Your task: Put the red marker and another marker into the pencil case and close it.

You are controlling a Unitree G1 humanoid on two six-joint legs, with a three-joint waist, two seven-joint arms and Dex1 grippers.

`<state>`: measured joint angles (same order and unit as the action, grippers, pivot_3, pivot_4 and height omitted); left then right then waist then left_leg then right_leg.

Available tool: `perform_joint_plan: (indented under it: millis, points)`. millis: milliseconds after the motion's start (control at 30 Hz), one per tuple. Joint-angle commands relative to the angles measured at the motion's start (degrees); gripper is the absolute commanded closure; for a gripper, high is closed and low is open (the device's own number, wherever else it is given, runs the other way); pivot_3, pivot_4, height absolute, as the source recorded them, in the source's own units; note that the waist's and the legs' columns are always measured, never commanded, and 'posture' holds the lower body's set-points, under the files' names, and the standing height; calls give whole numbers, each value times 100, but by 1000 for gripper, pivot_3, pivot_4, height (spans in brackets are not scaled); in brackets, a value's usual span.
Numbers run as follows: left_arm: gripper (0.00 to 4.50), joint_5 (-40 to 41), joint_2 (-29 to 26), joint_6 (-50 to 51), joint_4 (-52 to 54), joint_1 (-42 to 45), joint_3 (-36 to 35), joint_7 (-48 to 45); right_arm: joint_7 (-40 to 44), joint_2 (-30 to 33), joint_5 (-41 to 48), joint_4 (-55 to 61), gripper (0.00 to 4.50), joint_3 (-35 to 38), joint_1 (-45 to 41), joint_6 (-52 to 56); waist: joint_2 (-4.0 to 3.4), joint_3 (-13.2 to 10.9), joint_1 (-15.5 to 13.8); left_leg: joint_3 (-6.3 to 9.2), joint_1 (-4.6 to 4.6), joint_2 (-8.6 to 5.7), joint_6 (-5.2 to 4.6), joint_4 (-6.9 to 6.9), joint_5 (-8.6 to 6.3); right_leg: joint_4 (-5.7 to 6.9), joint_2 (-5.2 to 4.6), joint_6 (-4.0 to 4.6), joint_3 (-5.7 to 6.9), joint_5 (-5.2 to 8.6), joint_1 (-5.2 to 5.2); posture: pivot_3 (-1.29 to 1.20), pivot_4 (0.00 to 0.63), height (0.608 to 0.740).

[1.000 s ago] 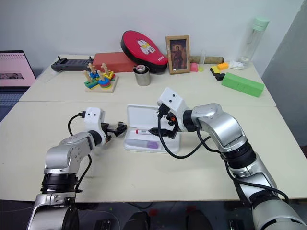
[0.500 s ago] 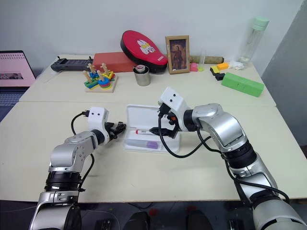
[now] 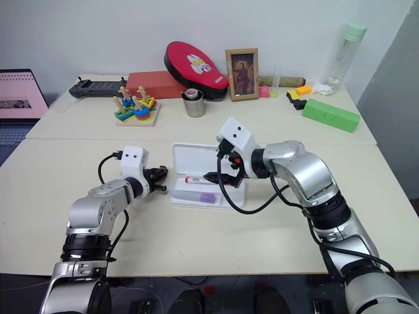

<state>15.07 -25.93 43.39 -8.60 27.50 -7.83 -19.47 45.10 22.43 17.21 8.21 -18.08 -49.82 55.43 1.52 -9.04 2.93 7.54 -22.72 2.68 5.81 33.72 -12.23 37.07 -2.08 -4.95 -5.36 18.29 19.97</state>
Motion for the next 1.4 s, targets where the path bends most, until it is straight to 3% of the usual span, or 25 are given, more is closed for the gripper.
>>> perform_joint_plan:
  millis: [33,167,267,367,467,633,733,967,1400]
  points:
    - [4044,23,-199,-35,477,-202,-221,-45,169,90,238,286,0,298,41,-183,0,0,6,0,0,0,0,0,0,-1,0,0,-1,0,0,0,150,740]
    - [4044,253,-327,-114,1144,-391,-621,-82,509,323,578,681,0,510,215,-241,-2,-1,11,0,-3,0,-1,-3,-1,-4,0,0,0,0,2,0,150,740]
    - [4044,816,-417,-469,1910,-282,-967,-617,799,607,901,951,0,842,377,-279,1,-2,-11,4,-17,1,0,-1,0,-6,0,0,3,0,8,0,150,740]
    - [4044,1338,-679,-350,2548,-248,-490,-1637,1051,943,1167,1132,0,1145,596,-344,2,-3,-101,2,-17,0,2,1,1,-11,-3,-1,7,0,1,0,150,740]
    - [4044,1340,-1000,-365,2680,-33,391,-2532,1244,1383,1293,1277,0,1325,873,-407,-6,-5,-144,-2,-8,-4,3,2,0,-20,-7,-2,7,0,-17,0,150,740]
    - [4044,764,-1232,-723,1873,580,1771,-3618,976,1711,1069,1241,0,1375,1115,-540,-20,-14,-89,-4,2,-6,1,3,0,-19,-6,-4,4,2,-26,0,150,740]
    - [4044,355,-1082,-1134,1073,1002,2322,-3984,727,1753,981,1333,0,1408,1207,-525,-23,-16,-15,-7,3,-4,-2,2,1,-17,-3,-5,-3,2,-19,0,150,740]
    - [4044,-48,-630,-1685,-4,1486,2787,-4568,180,1805,1076,1798,0,1603,1565,-321,-22,-15,-27,-5,-15,-5,-3,4,0,-19,-3,-2,-1,1,-9,0,150,740]
    - [4044,-597,-75,-1979,-659,1660,3022,-4833,-272,1884,1226,2143,0,1805,1846,-62,-22,-15,-77,-4,-12,-5,-5,11,1,-13,-3,-6,-1,0,-13,0,150,740]
